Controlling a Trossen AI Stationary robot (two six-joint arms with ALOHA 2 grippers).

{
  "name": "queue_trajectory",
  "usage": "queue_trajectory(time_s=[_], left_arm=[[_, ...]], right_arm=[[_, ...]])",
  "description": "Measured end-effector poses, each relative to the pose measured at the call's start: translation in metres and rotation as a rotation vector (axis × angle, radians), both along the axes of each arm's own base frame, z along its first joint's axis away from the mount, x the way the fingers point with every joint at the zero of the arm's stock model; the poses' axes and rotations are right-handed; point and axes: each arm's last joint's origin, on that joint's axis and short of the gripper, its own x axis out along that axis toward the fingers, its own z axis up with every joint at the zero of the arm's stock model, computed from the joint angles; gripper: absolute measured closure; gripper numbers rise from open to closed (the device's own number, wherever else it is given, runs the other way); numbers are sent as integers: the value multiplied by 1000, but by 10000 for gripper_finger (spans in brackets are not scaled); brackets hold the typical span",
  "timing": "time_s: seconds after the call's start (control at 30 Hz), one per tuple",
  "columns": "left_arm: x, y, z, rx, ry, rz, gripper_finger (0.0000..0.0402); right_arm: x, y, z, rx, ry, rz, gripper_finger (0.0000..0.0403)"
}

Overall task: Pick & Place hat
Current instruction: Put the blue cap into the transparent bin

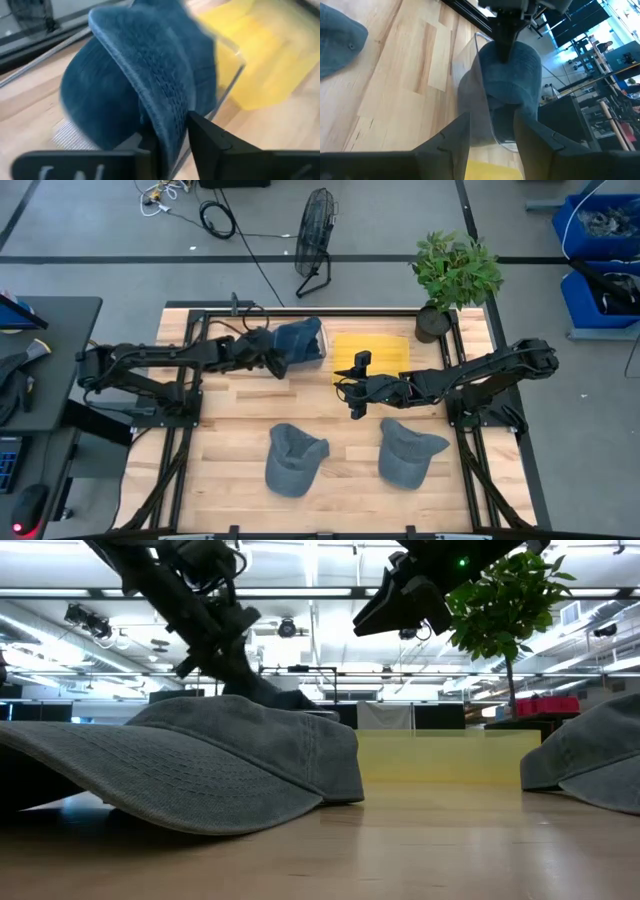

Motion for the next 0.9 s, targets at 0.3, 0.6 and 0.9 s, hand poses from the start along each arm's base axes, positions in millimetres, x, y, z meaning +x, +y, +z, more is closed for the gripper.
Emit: queue_trajectory(time_s=[0.3,0.6,0.9], left_arm=[[-23,-9,5,-119,136,-48,237],[-47,-18,56,-62,34,-69,249],[-29,-2,60,240,142,-159,362]], right_arm=[[0,0,0,0,1,0,248],[0,0,-1,4,7,6,248],[0,0,-1,2,8,7,248]])
